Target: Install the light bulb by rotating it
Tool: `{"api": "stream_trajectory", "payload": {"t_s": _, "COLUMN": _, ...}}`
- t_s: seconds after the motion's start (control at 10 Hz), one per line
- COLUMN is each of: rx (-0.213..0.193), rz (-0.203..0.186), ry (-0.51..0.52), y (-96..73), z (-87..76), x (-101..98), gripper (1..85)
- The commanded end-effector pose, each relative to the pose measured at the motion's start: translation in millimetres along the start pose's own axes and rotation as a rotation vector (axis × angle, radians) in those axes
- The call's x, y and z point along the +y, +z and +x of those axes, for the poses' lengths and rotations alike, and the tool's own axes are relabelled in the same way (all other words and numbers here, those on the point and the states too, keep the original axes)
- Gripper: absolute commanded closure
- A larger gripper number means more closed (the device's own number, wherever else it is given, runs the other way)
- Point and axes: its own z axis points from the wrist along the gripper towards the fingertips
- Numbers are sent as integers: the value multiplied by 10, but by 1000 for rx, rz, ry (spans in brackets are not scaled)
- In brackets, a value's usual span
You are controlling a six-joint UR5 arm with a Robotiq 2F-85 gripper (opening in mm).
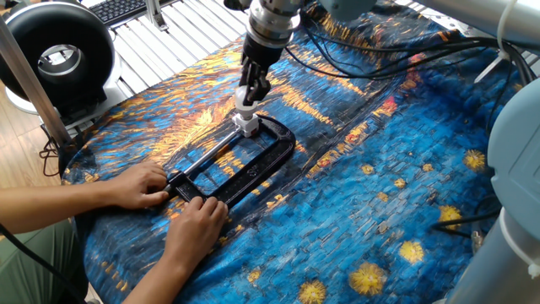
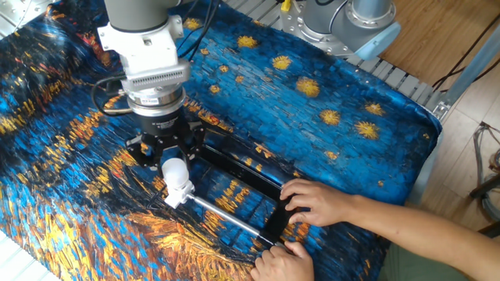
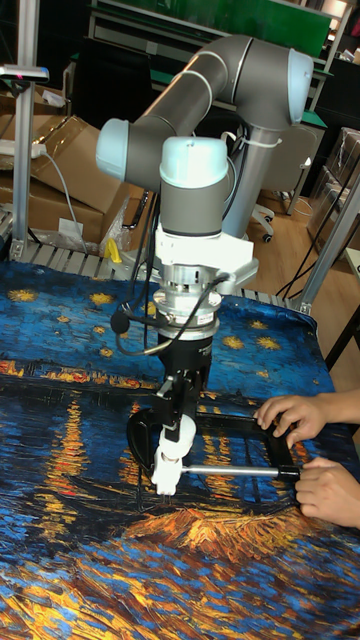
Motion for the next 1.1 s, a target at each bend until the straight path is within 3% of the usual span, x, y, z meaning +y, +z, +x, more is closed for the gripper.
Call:
{"api": "stream_trajectory", "payload": {"t_s": 0.0, "rx": -25, "rz": 22, "ry": 149, "y": -12, "z": -35, "x": -64, "gripper": 847}}
{"api": "stream_trajectory", "payload": {"t_s": 0.6, "rx": -29, "rz": 52, "ry": 427, "y": -9, "z": 2, "x": -136, "gripper": 847}}
{"api": "stream_trajectory", "payload": {"t_s": 1.0, "rx": -51, "rz": 44, "ry": 588, "y": 15, "z": -35, "x": -108, "gripper": 847}}
